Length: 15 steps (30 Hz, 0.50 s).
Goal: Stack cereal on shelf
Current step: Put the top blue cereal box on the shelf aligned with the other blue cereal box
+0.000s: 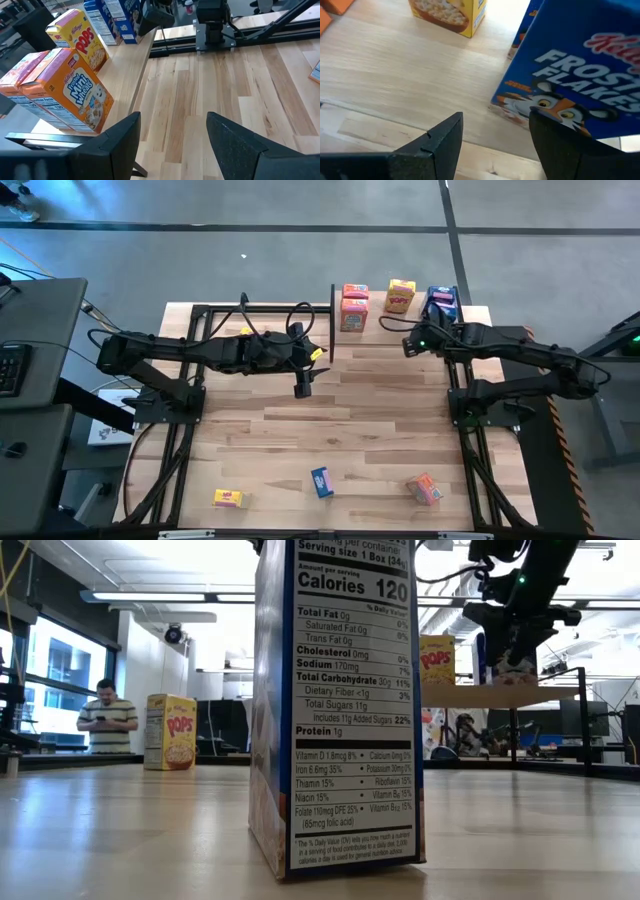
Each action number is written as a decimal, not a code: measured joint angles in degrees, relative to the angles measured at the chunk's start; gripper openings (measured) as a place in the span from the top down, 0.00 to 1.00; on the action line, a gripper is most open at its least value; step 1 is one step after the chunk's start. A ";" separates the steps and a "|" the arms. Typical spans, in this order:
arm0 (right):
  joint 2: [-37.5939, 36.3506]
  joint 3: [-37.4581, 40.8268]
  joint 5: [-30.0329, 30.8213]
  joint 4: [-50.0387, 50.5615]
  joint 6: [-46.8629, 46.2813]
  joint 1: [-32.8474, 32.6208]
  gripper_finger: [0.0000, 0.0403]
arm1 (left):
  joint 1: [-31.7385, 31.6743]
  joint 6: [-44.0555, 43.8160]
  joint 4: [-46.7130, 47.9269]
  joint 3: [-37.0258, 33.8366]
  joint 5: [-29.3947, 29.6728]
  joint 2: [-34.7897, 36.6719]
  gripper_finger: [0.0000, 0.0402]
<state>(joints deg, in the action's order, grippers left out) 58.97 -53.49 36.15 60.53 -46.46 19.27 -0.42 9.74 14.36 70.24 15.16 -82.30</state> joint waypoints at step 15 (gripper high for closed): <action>0.10 0.00 1.25 1.73 1.00 1.58 0.45 | 0.02 0.59 0.01 0.00 0.00 0.00 0.46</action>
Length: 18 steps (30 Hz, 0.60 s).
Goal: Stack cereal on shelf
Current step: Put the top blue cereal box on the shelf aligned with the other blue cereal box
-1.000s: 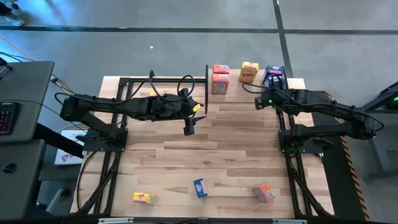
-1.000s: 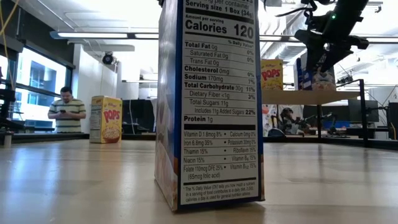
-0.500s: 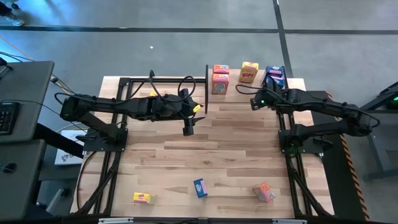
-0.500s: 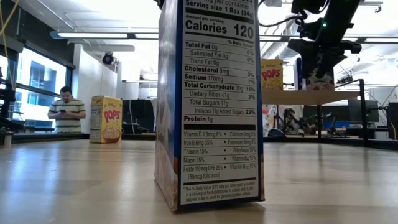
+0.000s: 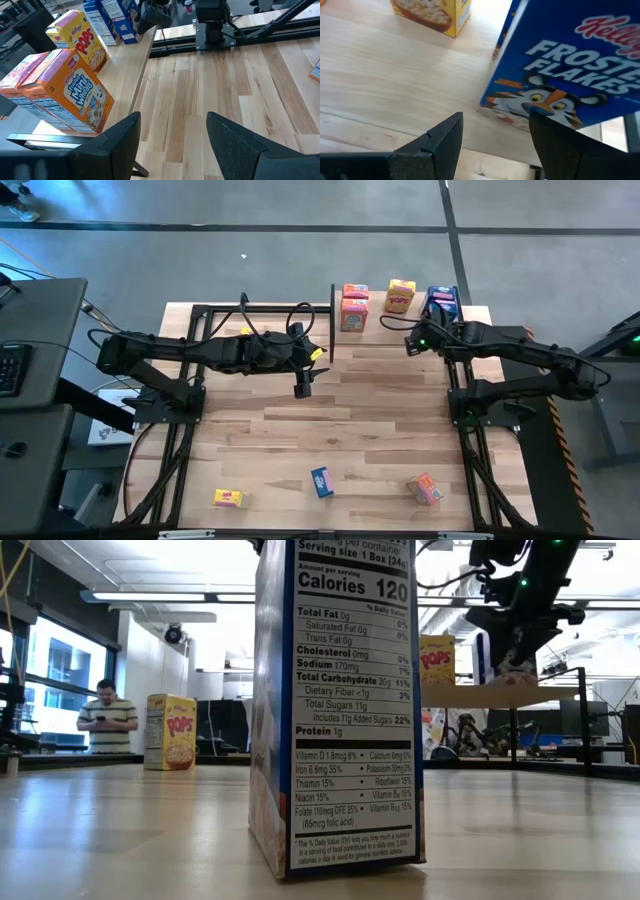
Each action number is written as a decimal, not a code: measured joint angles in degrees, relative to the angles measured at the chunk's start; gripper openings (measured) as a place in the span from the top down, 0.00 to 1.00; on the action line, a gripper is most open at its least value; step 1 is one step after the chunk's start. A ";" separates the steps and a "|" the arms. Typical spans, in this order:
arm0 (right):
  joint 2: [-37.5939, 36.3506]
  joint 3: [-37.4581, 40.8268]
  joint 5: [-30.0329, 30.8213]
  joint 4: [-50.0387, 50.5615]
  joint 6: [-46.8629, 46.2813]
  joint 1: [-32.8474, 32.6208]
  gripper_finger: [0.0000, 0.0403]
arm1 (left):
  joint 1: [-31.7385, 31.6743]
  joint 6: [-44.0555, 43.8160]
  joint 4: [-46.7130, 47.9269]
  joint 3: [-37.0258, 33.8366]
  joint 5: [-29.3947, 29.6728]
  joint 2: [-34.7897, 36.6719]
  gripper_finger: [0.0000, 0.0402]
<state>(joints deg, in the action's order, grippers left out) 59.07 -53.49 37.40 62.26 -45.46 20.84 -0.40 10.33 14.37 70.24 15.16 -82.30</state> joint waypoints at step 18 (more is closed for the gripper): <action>0.00 0.00 -2.01 -2.56 3.08 3.56 0.45 | -0.02 -0.15 0.00 0.00 0.02 0.00 0.46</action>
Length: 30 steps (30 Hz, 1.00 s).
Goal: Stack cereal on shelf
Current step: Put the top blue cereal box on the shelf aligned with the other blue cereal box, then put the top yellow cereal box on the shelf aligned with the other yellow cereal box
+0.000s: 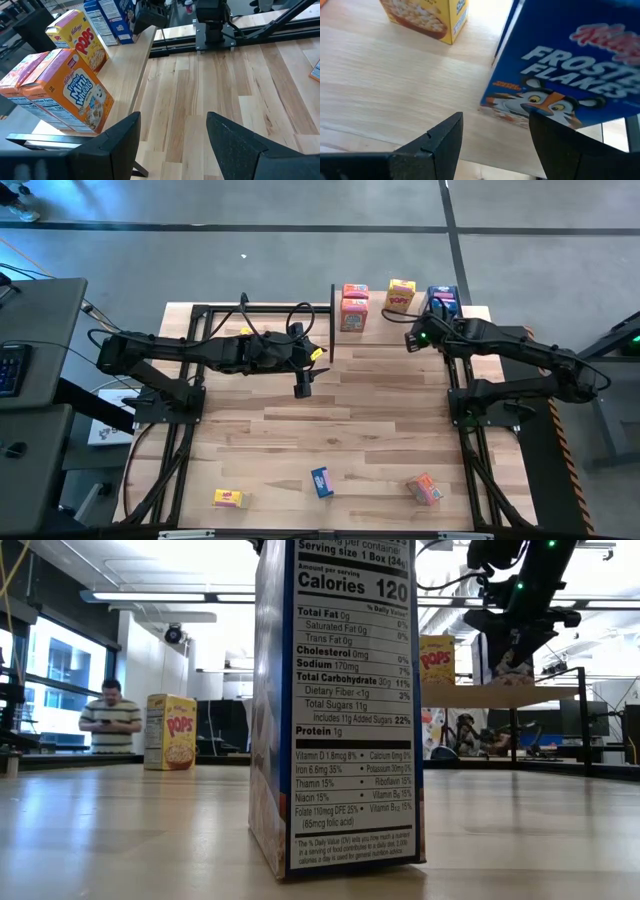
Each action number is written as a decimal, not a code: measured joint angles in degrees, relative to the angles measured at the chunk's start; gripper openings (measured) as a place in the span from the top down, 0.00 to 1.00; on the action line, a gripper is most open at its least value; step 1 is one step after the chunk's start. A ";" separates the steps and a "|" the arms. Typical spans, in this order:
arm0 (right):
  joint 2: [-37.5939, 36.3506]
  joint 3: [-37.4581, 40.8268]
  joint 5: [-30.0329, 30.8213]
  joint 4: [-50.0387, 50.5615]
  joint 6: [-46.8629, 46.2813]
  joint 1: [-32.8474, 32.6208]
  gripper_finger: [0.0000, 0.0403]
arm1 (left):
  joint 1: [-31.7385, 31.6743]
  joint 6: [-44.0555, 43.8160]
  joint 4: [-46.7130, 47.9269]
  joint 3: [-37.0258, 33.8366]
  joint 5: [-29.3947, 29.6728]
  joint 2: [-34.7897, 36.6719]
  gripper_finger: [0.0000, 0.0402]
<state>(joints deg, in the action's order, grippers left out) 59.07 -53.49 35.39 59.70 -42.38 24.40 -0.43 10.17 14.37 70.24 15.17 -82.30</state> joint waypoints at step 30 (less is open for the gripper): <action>-3.73 -0.02 -1.83 0.44 0.88 -6.95 0.45 | 0.01 -0.03 1.18 2.25 12.37 0.76 0.46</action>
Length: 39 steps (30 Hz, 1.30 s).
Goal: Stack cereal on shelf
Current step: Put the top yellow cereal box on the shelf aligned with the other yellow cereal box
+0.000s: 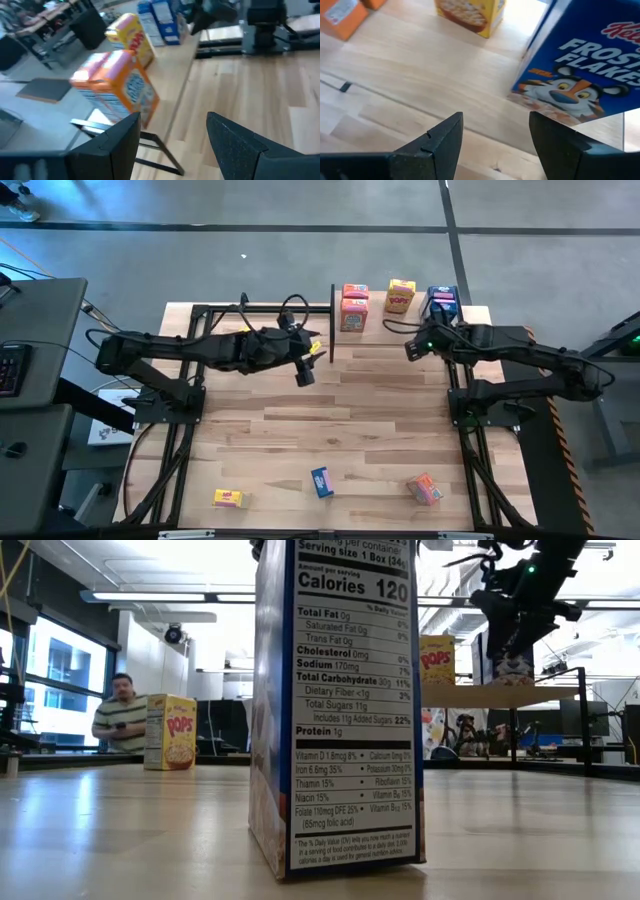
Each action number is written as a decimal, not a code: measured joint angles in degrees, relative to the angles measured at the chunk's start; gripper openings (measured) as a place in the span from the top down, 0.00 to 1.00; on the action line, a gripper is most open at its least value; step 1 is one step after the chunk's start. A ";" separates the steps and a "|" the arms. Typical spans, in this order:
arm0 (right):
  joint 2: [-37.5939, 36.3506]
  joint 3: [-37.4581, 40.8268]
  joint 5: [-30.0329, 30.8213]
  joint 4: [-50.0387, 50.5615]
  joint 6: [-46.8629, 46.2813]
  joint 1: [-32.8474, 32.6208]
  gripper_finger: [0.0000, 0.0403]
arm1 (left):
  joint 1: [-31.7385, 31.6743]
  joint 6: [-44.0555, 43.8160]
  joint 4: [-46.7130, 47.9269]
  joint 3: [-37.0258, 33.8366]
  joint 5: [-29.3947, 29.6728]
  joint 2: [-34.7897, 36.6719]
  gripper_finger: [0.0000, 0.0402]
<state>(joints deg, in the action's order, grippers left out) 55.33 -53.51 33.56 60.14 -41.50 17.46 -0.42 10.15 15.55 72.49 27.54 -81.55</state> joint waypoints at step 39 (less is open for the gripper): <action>-3.44 0.00 4.02 2.23 4.31 -7.65 0.45 | -16.19 -31.71 27.03 5.70 9.77 16.77 0.30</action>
<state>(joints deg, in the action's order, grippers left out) 51.90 -53.52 37.58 62.37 -37.19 9.80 -16.61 -21.57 42.58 78.19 37.31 -64.77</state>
